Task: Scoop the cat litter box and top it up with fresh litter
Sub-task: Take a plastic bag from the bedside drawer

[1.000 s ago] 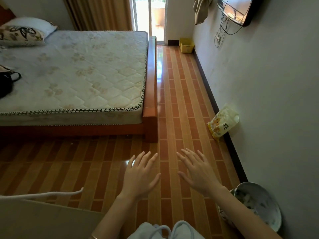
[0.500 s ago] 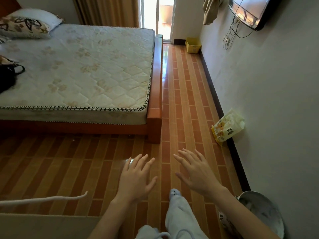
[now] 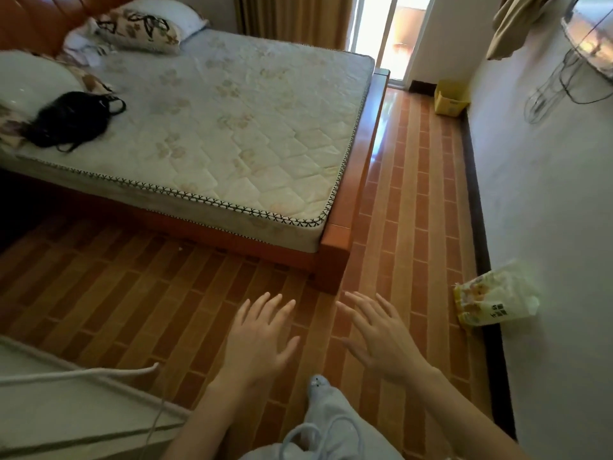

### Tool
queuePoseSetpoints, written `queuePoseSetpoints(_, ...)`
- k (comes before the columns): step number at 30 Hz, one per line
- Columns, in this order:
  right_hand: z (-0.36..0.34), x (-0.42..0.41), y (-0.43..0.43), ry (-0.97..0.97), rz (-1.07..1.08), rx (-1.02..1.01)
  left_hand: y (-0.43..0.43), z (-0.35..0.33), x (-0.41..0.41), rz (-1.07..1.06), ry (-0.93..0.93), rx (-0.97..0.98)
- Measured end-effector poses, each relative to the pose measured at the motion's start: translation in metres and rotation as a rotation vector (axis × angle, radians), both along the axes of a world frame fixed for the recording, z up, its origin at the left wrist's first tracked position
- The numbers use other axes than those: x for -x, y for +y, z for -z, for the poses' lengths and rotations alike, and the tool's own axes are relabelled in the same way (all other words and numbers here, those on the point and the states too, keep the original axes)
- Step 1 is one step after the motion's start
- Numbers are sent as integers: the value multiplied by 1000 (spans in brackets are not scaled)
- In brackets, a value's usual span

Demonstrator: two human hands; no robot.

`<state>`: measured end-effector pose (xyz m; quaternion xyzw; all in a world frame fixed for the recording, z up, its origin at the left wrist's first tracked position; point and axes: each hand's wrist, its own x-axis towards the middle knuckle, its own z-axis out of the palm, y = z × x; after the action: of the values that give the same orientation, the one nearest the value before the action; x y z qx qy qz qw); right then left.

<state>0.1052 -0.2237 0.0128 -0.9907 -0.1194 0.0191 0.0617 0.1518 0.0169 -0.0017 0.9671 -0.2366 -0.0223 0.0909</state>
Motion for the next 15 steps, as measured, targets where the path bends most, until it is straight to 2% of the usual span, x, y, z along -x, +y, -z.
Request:
queuePoseSetpoints(8,-8,-116,-22,-2,-237,-38,-15,-4,-60,-193,12,26)
queuePoseSetpoints(15,-5,-194,4,28,-410,-88,-11,-2,-90,-366,31,13)
